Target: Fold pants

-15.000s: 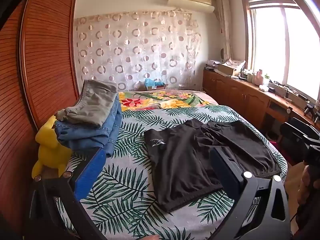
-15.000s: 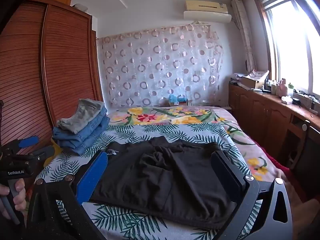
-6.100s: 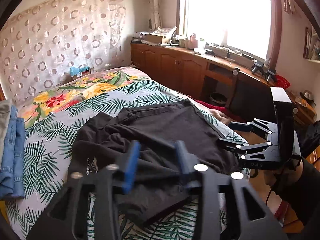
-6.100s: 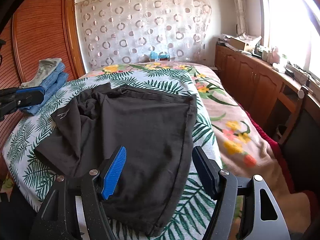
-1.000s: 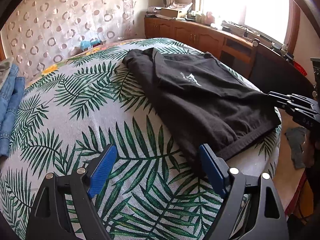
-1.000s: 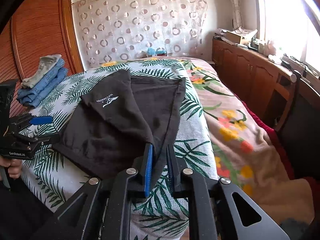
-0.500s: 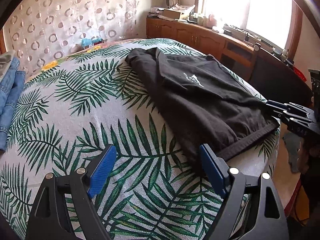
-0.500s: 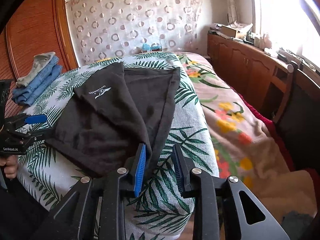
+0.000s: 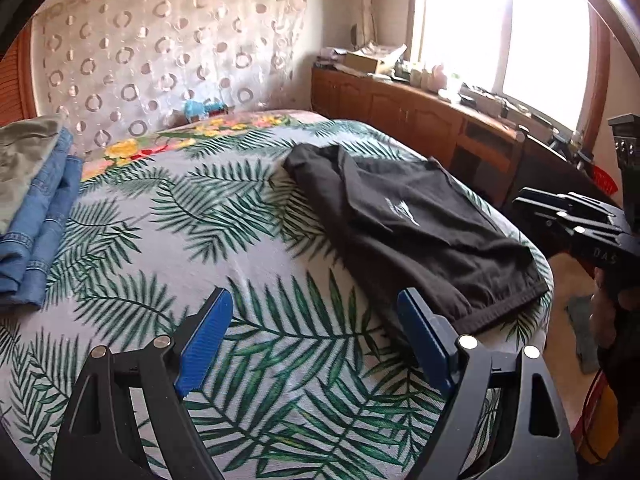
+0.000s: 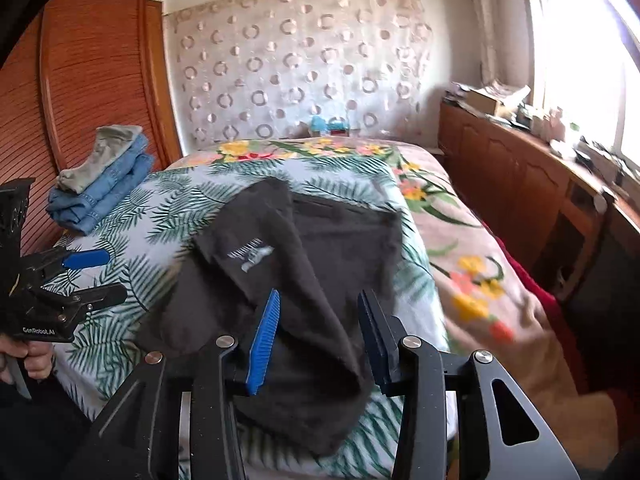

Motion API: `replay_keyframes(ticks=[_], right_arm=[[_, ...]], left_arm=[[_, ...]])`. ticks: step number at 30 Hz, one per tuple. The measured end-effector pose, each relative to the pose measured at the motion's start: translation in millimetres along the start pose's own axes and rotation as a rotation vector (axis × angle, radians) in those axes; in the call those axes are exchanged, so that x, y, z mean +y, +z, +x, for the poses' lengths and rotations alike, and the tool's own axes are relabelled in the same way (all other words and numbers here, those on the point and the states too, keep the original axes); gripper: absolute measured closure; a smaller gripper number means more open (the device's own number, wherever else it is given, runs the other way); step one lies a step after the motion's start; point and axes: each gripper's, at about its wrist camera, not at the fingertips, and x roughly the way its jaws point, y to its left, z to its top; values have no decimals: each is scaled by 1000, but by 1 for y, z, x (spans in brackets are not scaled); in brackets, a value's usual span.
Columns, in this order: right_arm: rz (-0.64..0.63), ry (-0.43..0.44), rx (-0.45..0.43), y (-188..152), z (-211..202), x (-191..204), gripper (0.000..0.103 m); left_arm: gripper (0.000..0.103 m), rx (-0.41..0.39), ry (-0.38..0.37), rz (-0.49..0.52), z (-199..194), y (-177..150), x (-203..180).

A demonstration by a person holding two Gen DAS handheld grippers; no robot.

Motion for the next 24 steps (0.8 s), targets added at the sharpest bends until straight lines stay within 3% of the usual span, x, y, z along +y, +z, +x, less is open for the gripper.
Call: replay_keyframes(ticks=[9, 24], right_arm=[[-41, 100, 64, 23, 49, 15, 61], [-162, 147, 191, 50, 107, 38, 61]], left_arm=[[17, -58, 36, -55, -12, 3, 20], [17, -78, 47, -84, -15, 1, 29]])
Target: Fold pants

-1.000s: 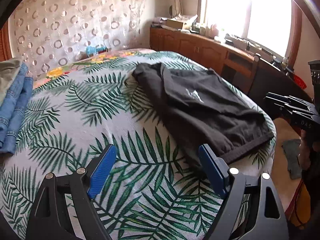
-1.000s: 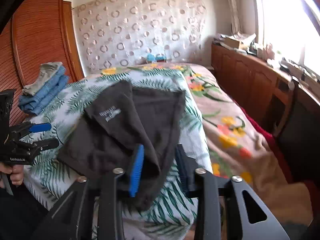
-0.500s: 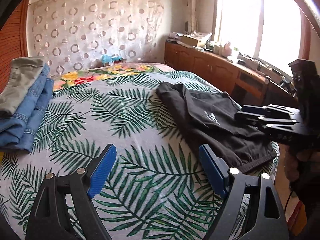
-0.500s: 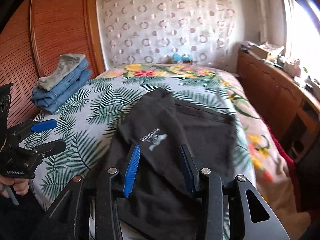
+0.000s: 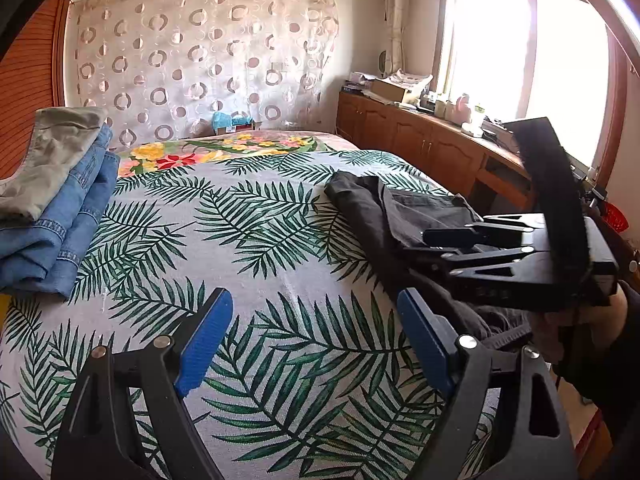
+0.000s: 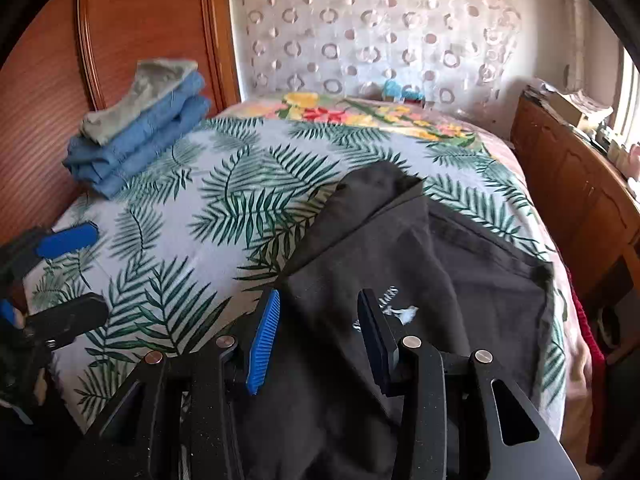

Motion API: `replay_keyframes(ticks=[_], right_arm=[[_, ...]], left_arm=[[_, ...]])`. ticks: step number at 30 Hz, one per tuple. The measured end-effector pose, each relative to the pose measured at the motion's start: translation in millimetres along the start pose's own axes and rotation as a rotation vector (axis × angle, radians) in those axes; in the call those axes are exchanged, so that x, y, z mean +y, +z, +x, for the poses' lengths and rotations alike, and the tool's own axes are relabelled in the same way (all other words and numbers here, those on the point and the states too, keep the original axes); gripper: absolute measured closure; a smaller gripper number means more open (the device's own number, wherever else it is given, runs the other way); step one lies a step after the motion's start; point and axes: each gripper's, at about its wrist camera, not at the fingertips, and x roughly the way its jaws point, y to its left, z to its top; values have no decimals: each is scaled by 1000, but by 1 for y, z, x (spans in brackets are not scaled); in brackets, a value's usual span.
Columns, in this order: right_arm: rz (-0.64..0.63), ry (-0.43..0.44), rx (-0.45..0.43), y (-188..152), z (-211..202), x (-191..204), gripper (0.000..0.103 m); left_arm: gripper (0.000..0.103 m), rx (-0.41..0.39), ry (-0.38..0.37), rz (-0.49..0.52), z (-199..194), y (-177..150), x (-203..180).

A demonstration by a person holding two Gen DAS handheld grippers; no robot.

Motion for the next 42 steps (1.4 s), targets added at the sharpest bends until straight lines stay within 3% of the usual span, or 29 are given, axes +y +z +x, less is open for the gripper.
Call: replay_keyframes(ticks=[2, 5, 7, 9, 14, 21, 33, 42], right_arm=[[-18, -5, 14, 4, 7, 3, 61], [-41, -36, 30, 9, 13, 2, 78], [-41, -28, 32, 13, 15, 1, 97], [-42, -31, 15, 17, 10, -1, 99], [-28, -52, -47, 22, -14, -7, 100], [-5, -108, -68, 26, -29, -32, 101], [37, -187, -78, 38, -31, -68, 100], [1, -240, -85, 42, -27, -76, 100]], left_arm=[[17, 3, -2, 0, 0, -1, 0], [17, 5, -3, 1, 0, -1, 0], [17, 7, -5, 3, 0, -2, -1], [17, 9, -6, 7, 0, -2, -1], [17, 21, -14, 15, 3, -4, -5], [17, 19, -20, 25, 1, -5, -10], [17, 30, -26, 34, 4, -9, -16], [17, 32, -27, 32, 5, -9, -17]])
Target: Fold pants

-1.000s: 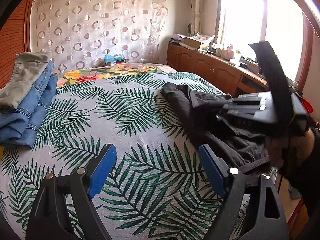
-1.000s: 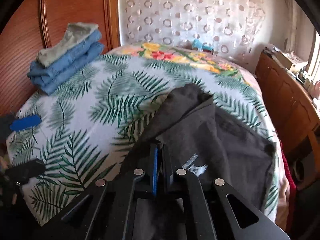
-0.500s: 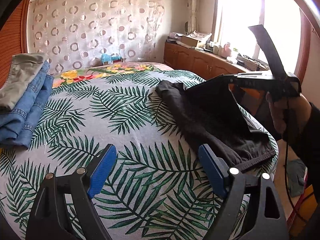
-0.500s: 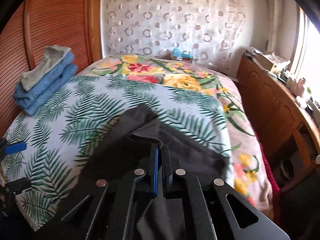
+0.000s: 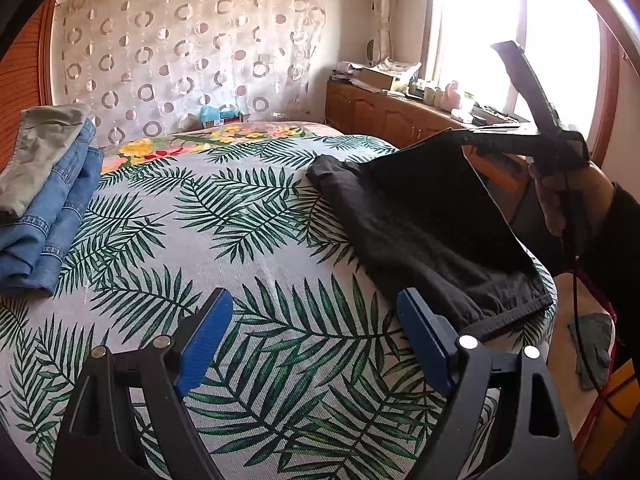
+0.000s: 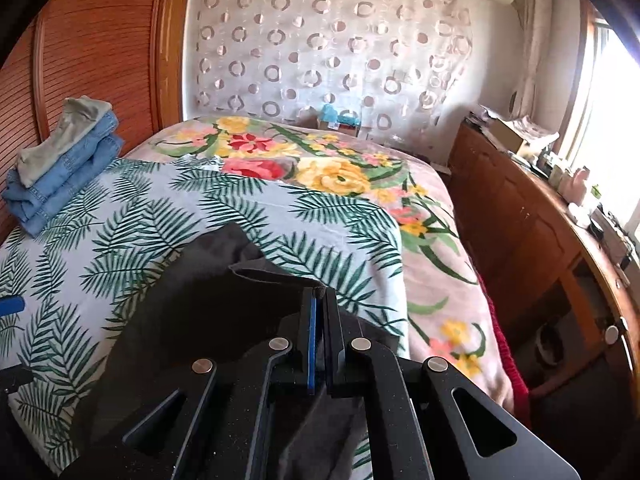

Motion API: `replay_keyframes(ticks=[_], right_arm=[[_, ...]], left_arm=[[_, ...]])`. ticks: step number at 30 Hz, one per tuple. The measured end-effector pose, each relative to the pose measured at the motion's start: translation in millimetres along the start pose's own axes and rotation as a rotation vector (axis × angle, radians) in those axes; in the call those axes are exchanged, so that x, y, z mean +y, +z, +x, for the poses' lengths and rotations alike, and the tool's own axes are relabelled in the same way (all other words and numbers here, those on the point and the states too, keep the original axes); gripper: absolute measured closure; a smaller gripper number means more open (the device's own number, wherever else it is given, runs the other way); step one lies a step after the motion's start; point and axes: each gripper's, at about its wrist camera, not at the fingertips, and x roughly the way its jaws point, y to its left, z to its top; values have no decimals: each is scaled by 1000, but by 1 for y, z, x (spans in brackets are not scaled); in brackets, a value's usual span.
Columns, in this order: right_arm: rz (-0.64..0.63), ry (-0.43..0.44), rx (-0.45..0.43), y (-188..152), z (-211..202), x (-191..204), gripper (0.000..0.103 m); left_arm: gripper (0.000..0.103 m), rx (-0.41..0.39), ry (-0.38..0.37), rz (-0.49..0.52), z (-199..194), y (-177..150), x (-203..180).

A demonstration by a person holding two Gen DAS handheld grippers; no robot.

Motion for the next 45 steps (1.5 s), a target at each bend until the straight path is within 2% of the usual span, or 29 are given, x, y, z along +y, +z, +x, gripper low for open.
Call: replay_keyframes(ticks=[13, 19, 29, 32, 34, 40, 45], right_arm=[[30, -94, 94, 2, 44, -22, 100], [68, -107, 136, -3, 58, -32, 100], [112, -90, 115, -9, 57, -42, 100], [120, -104, 110, -12, 53, -44, 85], [128, -84, 114, -15, 53, -43, 72], [158, -18, 97, -33, 30, -33, 72], [124, 31, 69, -55, -2, -6, 71]], left_arm=[[17, 2, 3, -1, 0, 0, -1], [17, 6, -2, 1, 2, -5, -4], [17, 8, -4, 4, 0, -5, -3], [17, 8, -5, 4, 1, -5, -2], [17, 8, -5, 5, 0, -6, -3], [17, 11, -6, 6, 0, -5, -4], [17, 17, -10, 12, 0, -4, -6]])
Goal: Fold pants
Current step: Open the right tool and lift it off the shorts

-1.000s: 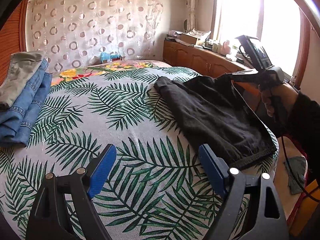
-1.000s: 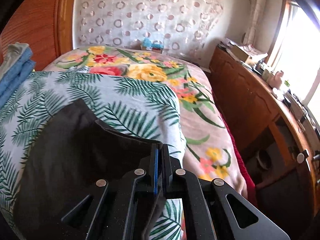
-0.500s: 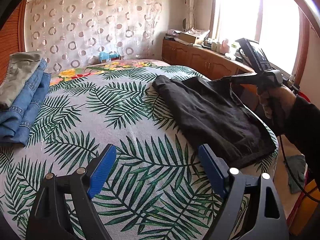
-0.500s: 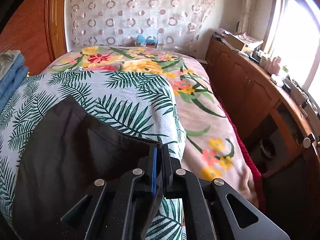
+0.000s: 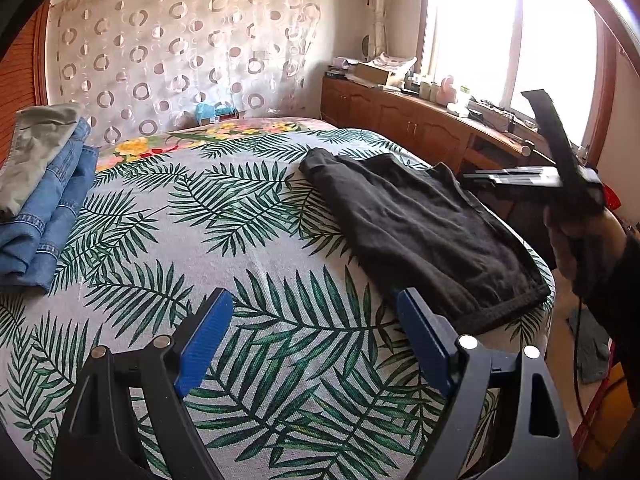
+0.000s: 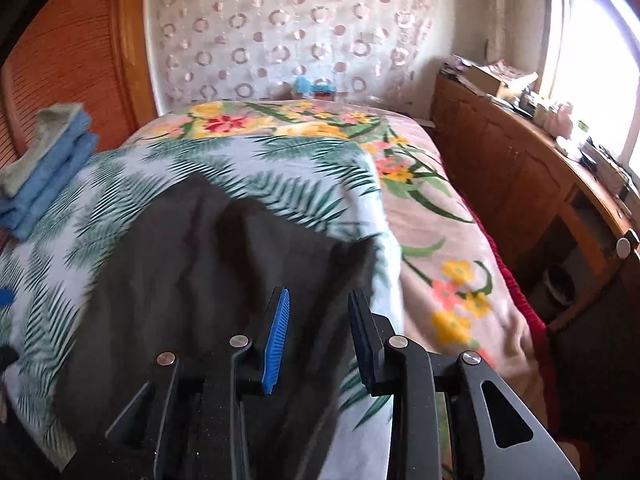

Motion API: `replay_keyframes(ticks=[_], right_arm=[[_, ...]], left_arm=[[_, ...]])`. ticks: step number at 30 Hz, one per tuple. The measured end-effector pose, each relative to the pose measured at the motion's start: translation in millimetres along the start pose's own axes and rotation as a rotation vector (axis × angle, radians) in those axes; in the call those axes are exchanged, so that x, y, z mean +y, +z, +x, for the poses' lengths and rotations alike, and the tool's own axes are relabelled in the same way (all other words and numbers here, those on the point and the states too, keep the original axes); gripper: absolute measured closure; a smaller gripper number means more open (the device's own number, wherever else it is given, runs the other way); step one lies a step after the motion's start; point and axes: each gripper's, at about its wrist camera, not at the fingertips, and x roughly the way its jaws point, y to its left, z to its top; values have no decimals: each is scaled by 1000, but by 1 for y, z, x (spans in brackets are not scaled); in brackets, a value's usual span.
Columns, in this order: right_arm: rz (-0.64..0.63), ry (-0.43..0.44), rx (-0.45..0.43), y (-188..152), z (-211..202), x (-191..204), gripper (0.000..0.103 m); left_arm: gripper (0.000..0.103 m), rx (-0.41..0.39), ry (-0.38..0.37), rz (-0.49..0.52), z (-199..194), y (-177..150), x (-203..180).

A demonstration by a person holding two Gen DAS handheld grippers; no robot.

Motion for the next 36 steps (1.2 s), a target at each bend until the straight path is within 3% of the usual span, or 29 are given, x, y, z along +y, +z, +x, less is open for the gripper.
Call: replay_keyframes(ticks=[10, 15, 18, 21, 29, 36], right_arm=[[-17, 74, 41, -50, -10, 14, 71], [-19, 61, 23, -56, -11, 10, 69], [-18, 50, -6, -62, -15, 13, 62], [4, 45, 1, -64, -15, 16, 61], [-2, 28, 40, -52, -13, 29, 60], [56, 29, -12, -78, -59, 21, 60]], left_arm=[[17, 9, -3, 14, 1, 1, -5], [17, 14, -6, 20, 2, 1, -7], [17, 13, -19, 25, 1, 1, -9], [18, 4, -61, 36, -2, 2, -12], [32, 34, -136, 84, 4, 11, -32], [35, 100, -167, 118, 20, 8, -49]])
